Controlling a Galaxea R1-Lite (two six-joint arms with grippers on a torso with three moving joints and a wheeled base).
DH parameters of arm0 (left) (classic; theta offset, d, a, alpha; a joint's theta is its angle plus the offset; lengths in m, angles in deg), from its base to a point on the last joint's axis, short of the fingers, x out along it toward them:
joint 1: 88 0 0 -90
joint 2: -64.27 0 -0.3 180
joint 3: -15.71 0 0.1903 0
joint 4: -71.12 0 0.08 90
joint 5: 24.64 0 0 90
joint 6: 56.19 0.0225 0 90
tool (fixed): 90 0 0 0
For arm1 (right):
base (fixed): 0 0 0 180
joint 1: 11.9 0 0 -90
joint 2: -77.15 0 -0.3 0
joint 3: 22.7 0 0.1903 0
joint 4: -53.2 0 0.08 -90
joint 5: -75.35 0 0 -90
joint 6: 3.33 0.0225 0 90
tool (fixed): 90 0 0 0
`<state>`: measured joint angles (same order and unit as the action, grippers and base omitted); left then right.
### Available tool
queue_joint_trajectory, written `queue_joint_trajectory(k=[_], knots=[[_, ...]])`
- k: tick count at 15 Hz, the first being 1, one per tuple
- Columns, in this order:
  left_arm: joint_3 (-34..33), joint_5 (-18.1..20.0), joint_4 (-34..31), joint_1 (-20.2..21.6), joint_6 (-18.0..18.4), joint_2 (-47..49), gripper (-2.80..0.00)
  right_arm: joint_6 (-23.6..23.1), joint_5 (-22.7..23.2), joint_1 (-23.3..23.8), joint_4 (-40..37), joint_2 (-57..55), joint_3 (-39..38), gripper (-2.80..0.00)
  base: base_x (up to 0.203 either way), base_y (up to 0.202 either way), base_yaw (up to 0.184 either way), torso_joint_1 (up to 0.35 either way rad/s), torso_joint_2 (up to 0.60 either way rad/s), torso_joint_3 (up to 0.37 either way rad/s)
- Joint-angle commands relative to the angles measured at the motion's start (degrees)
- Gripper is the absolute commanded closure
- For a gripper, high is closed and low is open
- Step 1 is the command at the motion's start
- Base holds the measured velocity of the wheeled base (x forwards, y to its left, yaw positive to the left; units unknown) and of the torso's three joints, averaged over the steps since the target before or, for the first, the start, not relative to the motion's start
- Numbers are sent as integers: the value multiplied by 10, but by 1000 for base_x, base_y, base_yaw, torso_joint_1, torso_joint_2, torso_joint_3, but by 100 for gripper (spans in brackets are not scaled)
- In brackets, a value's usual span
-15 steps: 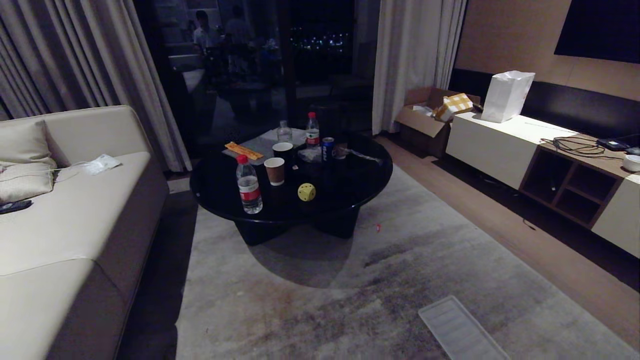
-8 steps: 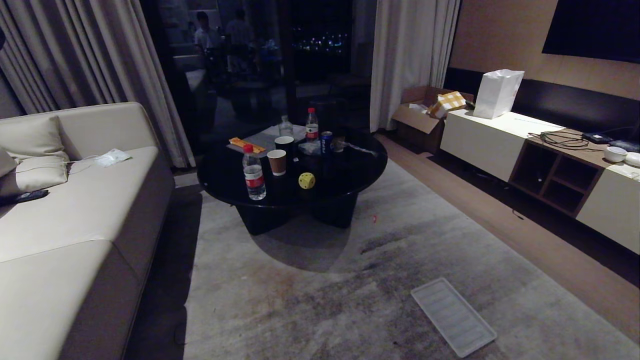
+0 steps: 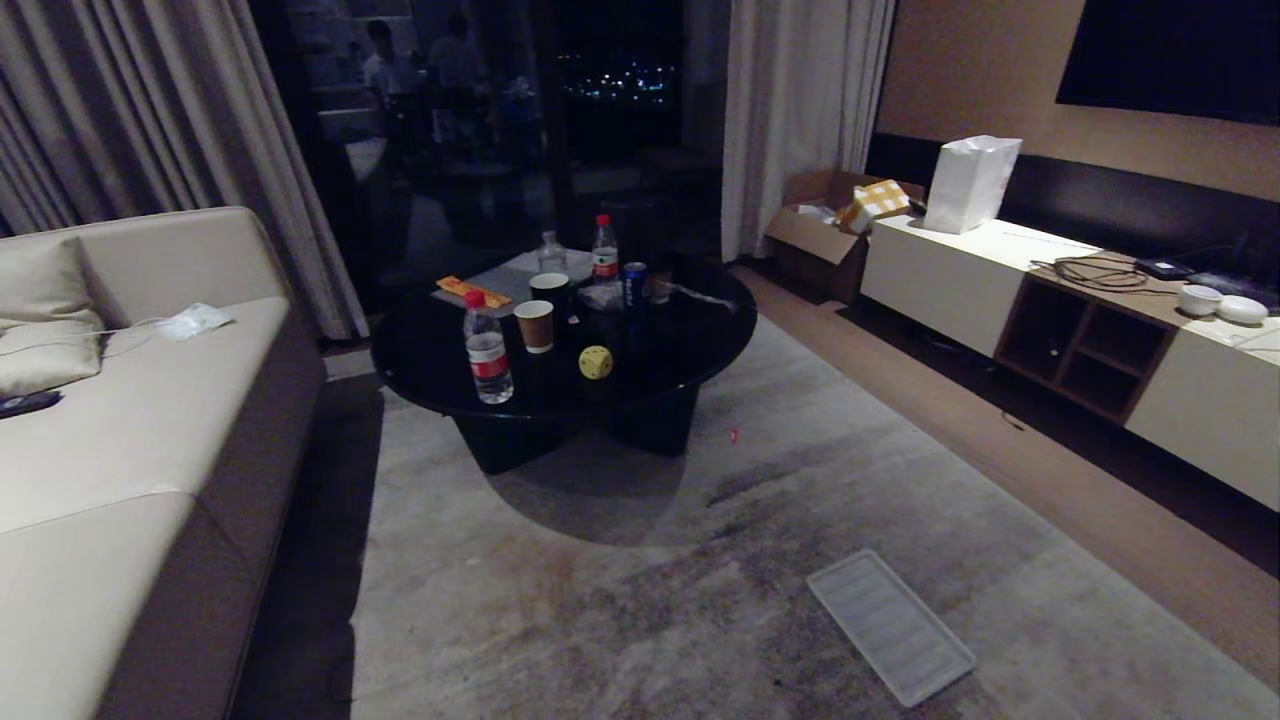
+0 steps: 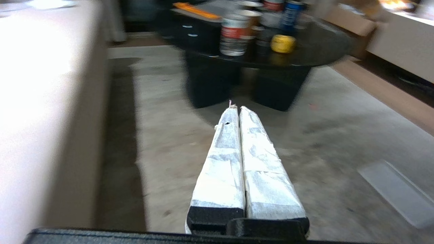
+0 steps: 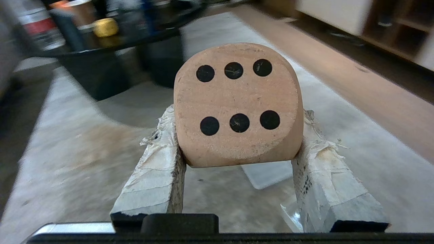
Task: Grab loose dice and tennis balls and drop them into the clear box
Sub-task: Put the toys in the box
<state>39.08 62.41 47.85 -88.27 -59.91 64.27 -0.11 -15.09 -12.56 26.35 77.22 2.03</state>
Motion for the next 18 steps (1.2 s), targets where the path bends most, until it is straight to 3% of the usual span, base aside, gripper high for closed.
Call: queue_joint_trajectory(k=[1, 14, 18], knots=[[-1, 0, 0, 0, -1, 1, 0, 0, 0, 0, 0, -1, 0, 0, -1, 9, -158, 4, 2, 2], [-1, 0, 0, 0, -1, 1, 0, 0, 0, 0, 0, -1, 0, 0, 1, 10, -163, 3, 4, 3], [-1, 0, 0, 0, -1, 1, 0, 0, 0, 0, 0, -1, 0, 0, -2, 1, -43, 0, 2, -1]])
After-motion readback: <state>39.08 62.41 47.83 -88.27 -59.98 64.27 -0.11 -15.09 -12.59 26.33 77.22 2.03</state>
